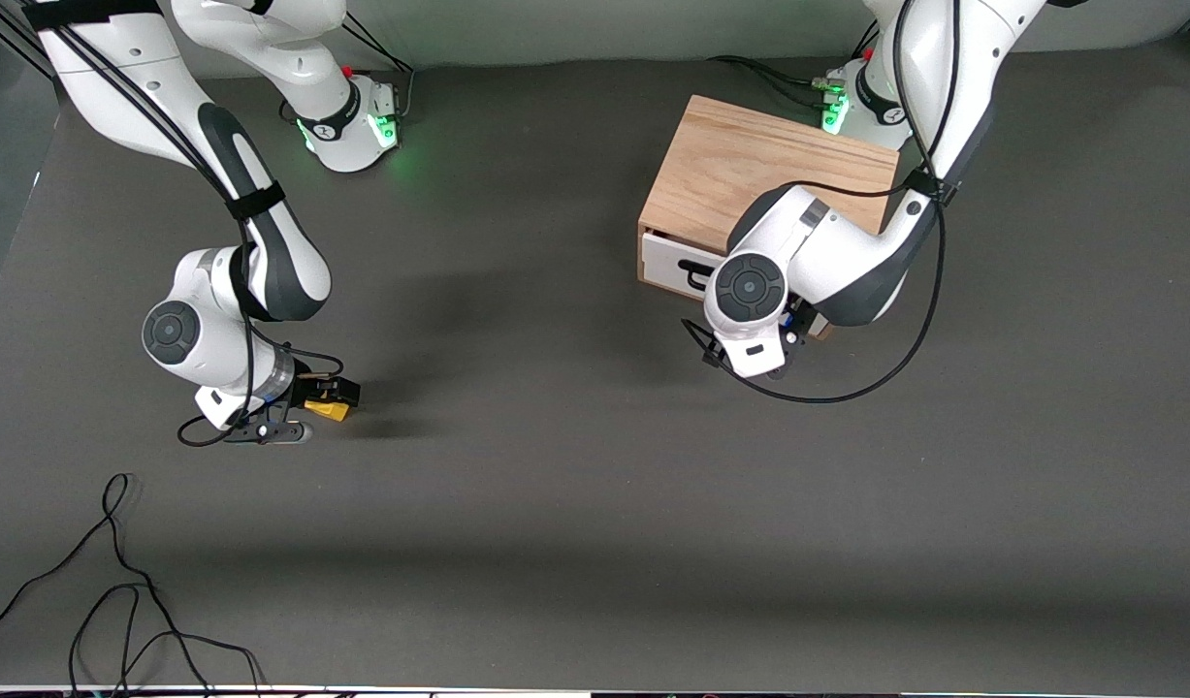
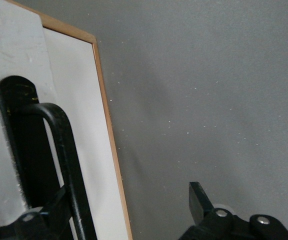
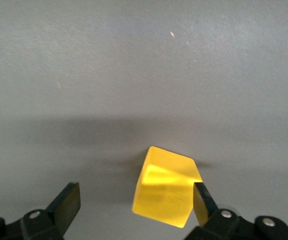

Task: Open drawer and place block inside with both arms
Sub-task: 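Pull the drawer open with the left gripper while the right gripper grasps the cube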

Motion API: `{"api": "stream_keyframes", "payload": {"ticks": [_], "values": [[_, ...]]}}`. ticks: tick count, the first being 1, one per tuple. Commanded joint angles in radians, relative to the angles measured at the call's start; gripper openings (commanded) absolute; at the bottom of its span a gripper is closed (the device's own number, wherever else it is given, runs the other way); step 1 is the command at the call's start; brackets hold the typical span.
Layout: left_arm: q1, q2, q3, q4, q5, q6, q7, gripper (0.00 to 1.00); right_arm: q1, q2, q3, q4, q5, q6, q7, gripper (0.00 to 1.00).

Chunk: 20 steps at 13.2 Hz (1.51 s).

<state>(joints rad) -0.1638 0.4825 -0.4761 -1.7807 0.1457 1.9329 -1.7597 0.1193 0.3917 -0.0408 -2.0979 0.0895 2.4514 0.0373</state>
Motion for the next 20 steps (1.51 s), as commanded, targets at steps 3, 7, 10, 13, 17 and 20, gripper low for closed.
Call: {"api": "stream_keyframes", "payload": {"ticks": [3,7,10,13,17,20], "values": [[-0.014,0.086,0.010,0.135,0.061,0.046,-0.014,1.00,-0.029,0.026,0.001,0.001,0.085,0.001,0.045,1.00],[-0.022,0.131,0.010,0.214,0.069,0.047,-0.012,1.00,-0.018,0.042,-0.001,0.001,0.090,0.001,0.105,1.00],[-0.028,0.180,0.010,0.294,0.110,0.047,-0.015,1.00,-0.018,0.058,-0.001,0.004,0.090,0.004,0.116,1.00],[-0.040,0.200,0.010,0.322,0.112,0.049,-0.014,1.00,-0.020,0.091,-0.002,0.010,0.090,0.004,0.118,0.99],[-0.040,0.203,0.010,0.331,0.112,0.100,-0.014,1.00,-0.026,0.101,-0.002,0.010,0.088,0.004,0.116,0.91],[-0.040,0.208,0.010,0.342,0.114,0.122,-0.014,1.00,-0.024,0.101,-0.001,0.010,0.090,0.004,0.119,0.29]]}}
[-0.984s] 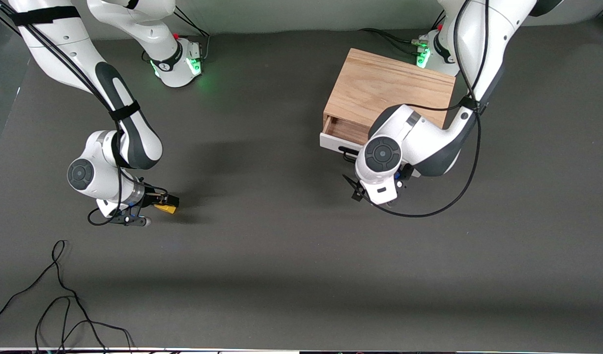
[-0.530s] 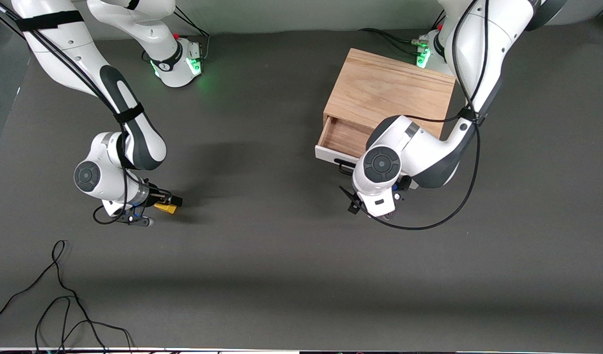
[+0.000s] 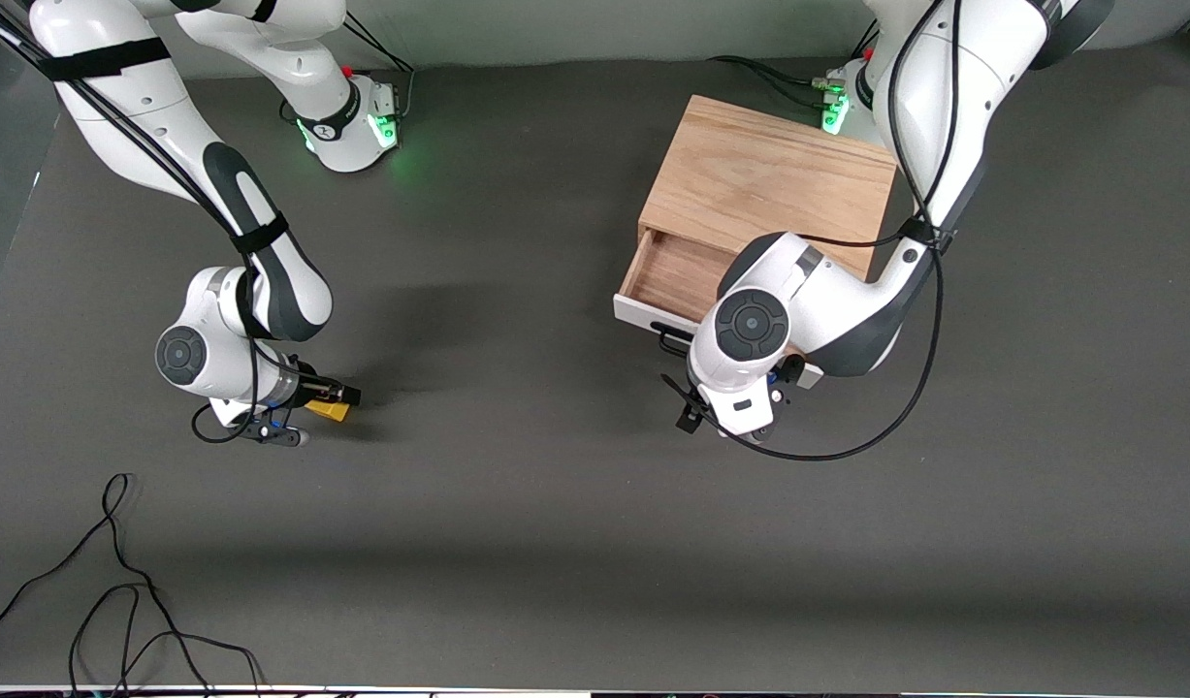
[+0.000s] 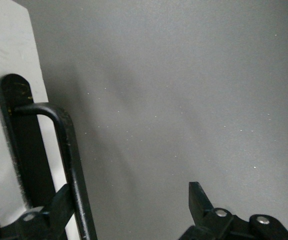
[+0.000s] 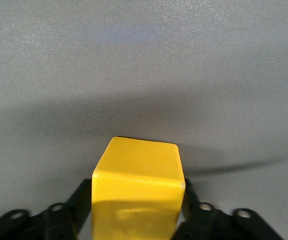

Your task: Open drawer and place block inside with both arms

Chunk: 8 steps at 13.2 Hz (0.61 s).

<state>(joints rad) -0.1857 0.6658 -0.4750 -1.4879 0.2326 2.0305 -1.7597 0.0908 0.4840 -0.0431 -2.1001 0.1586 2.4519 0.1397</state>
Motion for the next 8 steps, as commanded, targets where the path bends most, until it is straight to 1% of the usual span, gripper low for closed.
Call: {"api": "stream_keyframes", "payload": {"ticks": [1,2,6,7,8], "values": [[-0.018,0.028,0.009,0.051,0.027,0.030,-0.014,1.00,0.004,0.008,0.002,0.012,0.021,0.004,0.017,0.09],[-0.018,0.031,0.018,0.057,0.036,0.033,-0.014,1.00,0.004,0.008,0.002,0.012,0.021,0.004,0.017,0.00],[-0.020,0.037,0.035,0.067,0.037,0.069,-0.014,1.00,0.015,-0.010,0.002,0.031,0.007,-0.001,-0.003,0.00],[-0.020,0.038,0.036,0.069,0.037,0.074,-0.014,1.00,0.017,-0.031,0.002,0.046,0.006,-0.014,-0.011,0.00],[-0.020,0.038,0.038,0.070,0.037,0.088,-0.014,1.00,0.018,-0.057,0.003,0.070,0.004,-0.072,-0.015,0.00]]}}
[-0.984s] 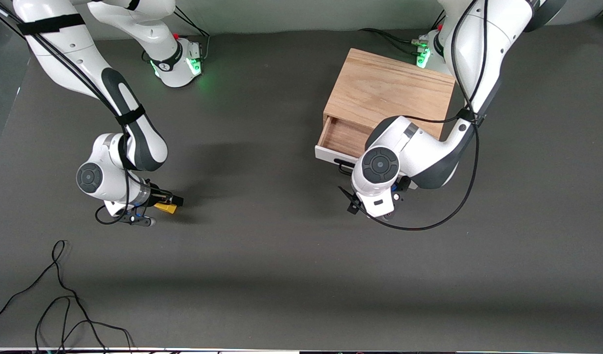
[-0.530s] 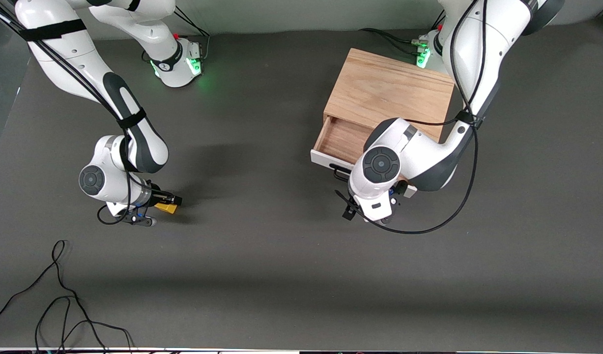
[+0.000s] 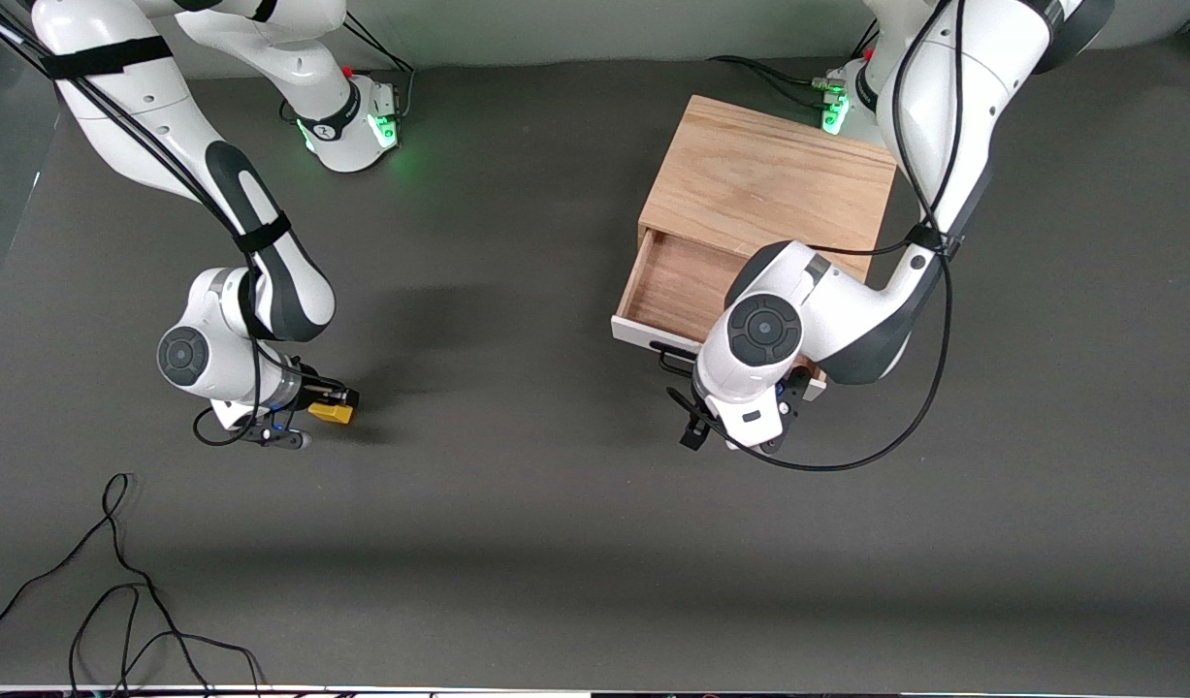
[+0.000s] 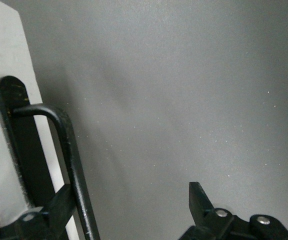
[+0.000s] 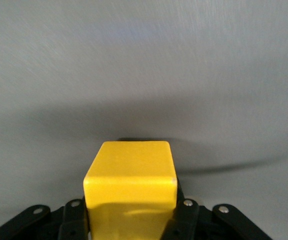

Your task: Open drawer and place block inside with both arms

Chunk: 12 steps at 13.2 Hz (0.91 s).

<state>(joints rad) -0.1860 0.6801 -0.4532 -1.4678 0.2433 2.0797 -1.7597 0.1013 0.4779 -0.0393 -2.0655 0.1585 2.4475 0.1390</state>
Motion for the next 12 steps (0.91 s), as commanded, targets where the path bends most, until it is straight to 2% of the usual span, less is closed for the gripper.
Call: {"api": "stream_keyframes", "payload": {"ticks": [1,7,8,10,12], "values": [[-0.020,0.024,0.016,0.050,0.027,0.058,-0.014,1.00,0.011,-0.077,0.001,0.075,0.004,-0.135,-0.015,0.00],[-0.035,0.012,0.015,0.099,0.031,0.040,-0.007,1.00,0.024,-0.160,-0.001,0.384,0.004,-0.562,-0.021,0.00],[-0.035,-0.006,0.011,0.106,0.030,0.008,-0.004,1.00,0.023,-0.188,-0.001,0.415,0.004,-0.614,-0.021,0.00],[-0.023,-0.036,0.005,0.185,0.028,-0.120,0.018,1.00,0.023,-0.257,-0.002,0.441,0.004,-0.697,-0.021,0.00],[0.015,-0.104,0.004,0.202,0.005,-0.267,0.167,1.00,0.023,-0.317,-0.002,0.441,0.004,-0.743,-0.021,0.00]]}}
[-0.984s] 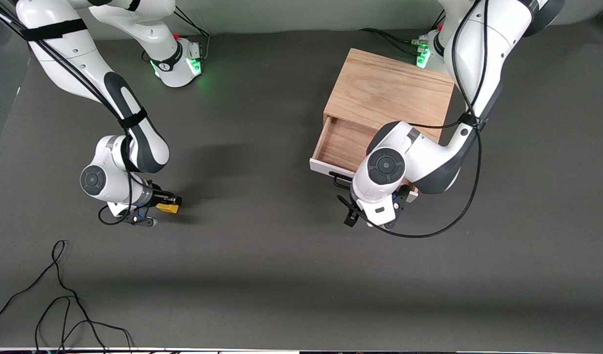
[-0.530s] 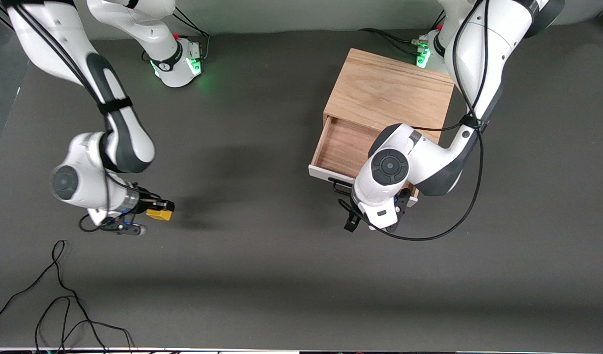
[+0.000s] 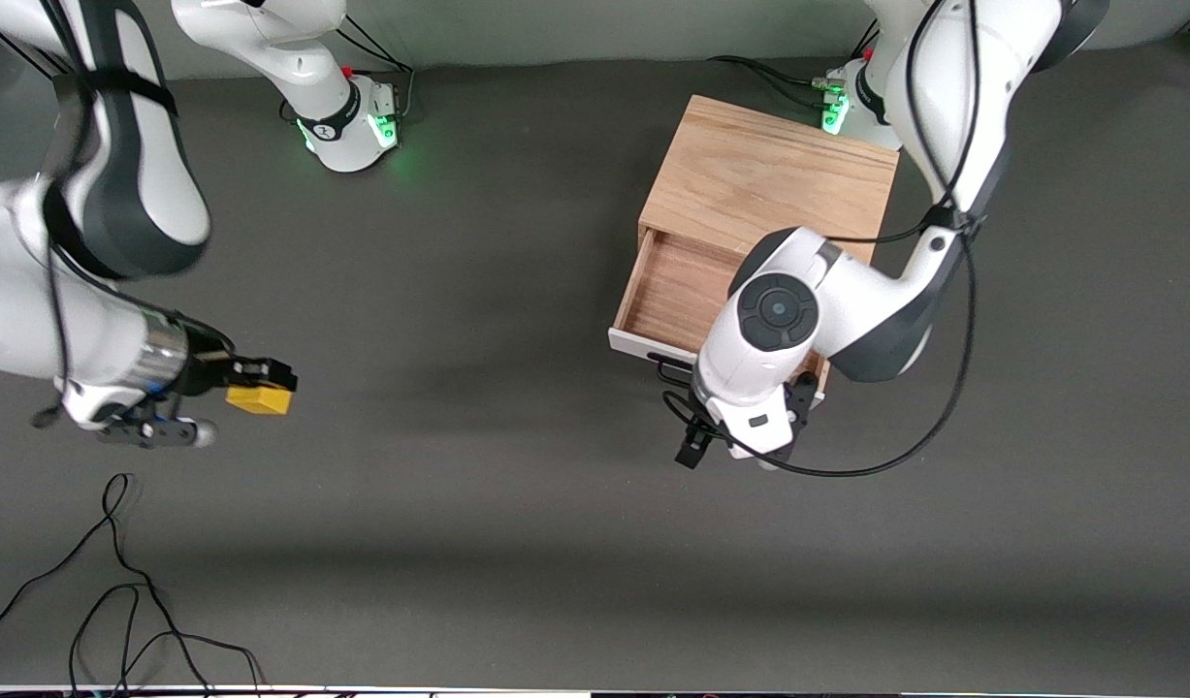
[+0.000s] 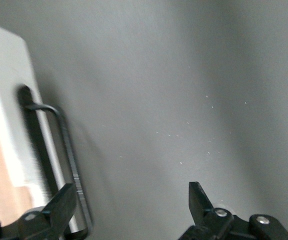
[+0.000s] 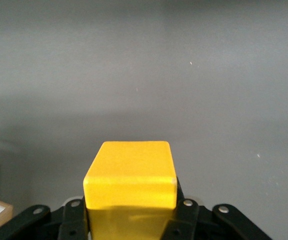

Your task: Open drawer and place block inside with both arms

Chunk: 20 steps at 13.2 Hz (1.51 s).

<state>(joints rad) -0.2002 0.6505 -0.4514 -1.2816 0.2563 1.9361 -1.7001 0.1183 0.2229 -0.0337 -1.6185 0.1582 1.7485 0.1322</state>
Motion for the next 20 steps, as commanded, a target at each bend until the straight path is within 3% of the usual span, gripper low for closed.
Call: {"api": "stream_keyframes", "payload": {"ticks": [1,4,6,12,17,19,20], "values": [[0.071,-0.121,0.002,0.010,-0.047,-0.179,0.185,1.00,0.006,-0.079,-0.008,-0.006,0.004,-0.062,-0.014,0.00],[0.214,-0.236,0.003,-0.005,-0.153,-0.359,0.507,1.00,0.036,-0.079,0.001,-0.001,0.004,-0.063,0.036,0.00],[0.315,-0.328,0.003,-0.068,-0.184,-0.417,0.711,1.00,0.107,-0.053,0.001,0.025,0.004,-0.049,0.133,0.00],[0.567,-0.567,0.008,-0.320,-0.292,-0.416,1.236,1.00,0.329,0.136,0.001,0.228,0.001,-0.041,0.467,0.00],[0.591,-0.655,0.040,-0.410,-0.290,-0.350,1.433,1.00,0.492,0.252,0.001,0.334,-0.025,-0.027,0.684,0.00],[0.505,-0.655,0.127,-0.401,-0.290,-0.347,1.485,1.00,0.552,0.295,0.001,0.383,-0.022,-0.009,0.797,0.00],[0.416,-0.654,0.216,-0.398,-0.285,-0.338,1.496,1.00,0.581,0.317,0.003,0.408,-0.020,0.018,0.852,0.00]]}}
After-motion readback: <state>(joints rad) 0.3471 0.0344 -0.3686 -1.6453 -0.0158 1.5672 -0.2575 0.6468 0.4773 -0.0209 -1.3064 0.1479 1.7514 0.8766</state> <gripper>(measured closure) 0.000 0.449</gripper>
